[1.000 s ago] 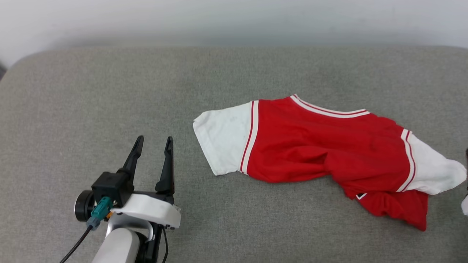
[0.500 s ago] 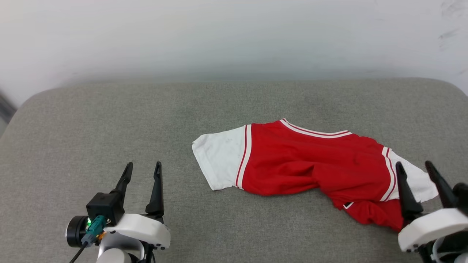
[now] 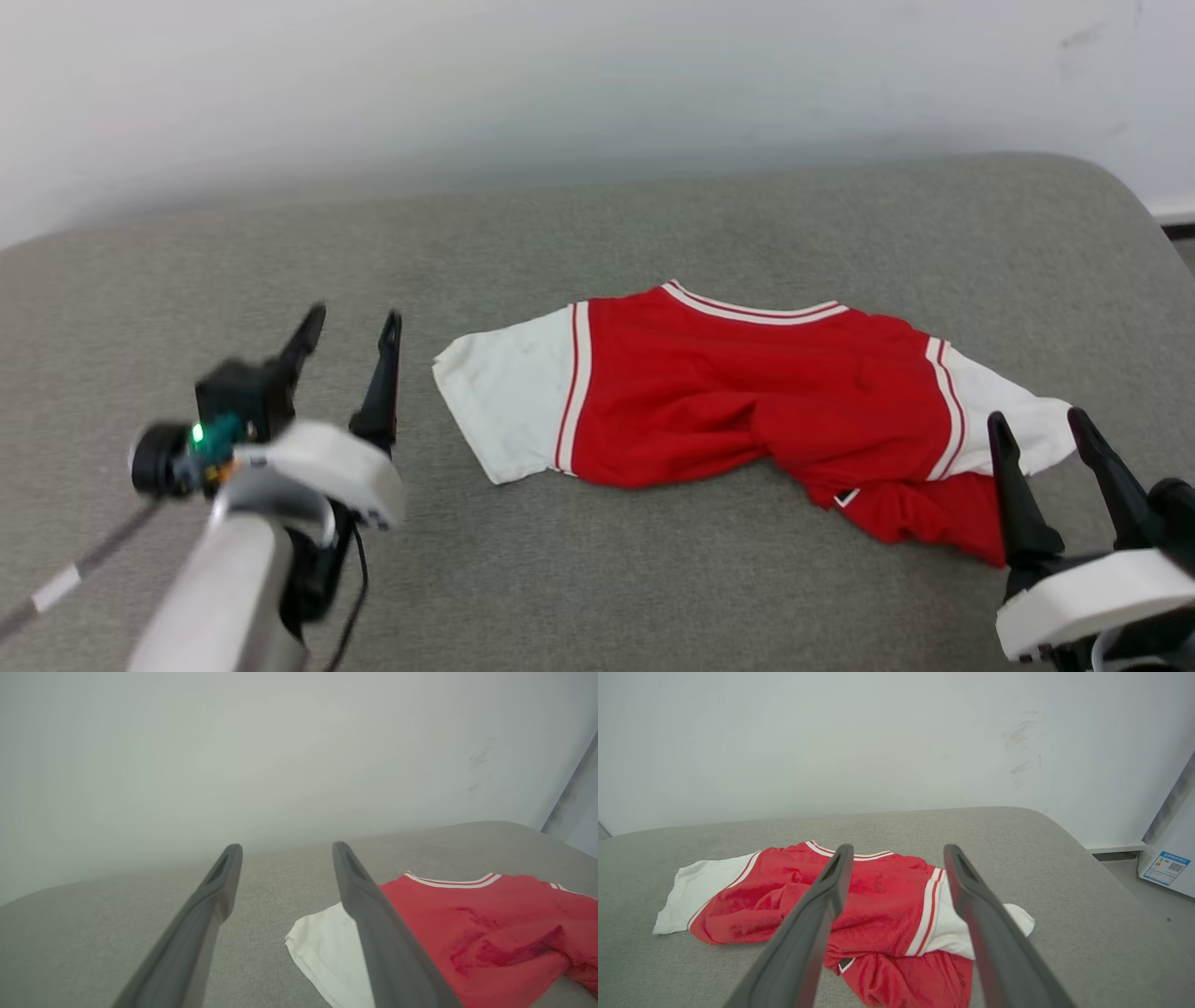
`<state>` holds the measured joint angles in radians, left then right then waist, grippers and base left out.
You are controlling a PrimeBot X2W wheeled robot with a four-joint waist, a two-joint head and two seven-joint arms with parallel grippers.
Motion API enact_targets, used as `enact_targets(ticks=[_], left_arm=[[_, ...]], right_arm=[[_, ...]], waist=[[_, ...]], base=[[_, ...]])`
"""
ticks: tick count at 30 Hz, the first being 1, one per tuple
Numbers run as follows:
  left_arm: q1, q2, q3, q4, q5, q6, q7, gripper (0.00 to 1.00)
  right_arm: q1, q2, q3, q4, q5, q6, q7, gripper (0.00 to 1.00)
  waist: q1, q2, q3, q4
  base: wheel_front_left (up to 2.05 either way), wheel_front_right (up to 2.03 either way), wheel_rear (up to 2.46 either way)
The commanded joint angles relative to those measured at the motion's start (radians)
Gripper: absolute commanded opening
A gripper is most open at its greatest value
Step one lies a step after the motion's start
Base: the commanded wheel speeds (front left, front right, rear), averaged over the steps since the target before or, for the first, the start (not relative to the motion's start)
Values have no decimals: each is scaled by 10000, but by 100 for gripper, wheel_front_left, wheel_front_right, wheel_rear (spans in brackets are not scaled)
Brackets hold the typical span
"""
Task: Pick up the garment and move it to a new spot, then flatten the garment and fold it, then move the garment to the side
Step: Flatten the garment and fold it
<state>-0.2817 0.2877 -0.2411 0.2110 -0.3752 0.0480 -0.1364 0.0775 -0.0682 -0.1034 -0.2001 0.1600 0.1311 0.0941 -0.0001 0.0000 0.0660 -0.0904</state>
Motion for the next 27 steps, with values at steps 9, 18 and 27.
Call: enact_targets(ticks=[9,18,27], left_arm=[[-3424,952,-447,1646,-461,-1272,3306,100],[-4545,1749,-1189,3516,-1738,-1766,6795,100],[-4056,1986,-2265,4287,-3244,-1793,8725,100]], right_arm=[[-872,149,301,189,207,-7,-228,100],[-1282,183,548,727,432,-7,-626,100],[-1650,183,802,1419,895,-7,-1072,100]], waist=[[1,0,1556,-1255],[1,0,2395,-1787],[1,0,2847,-2109]], base=[[0,0,0],[0,0,0],[0,0,0]])
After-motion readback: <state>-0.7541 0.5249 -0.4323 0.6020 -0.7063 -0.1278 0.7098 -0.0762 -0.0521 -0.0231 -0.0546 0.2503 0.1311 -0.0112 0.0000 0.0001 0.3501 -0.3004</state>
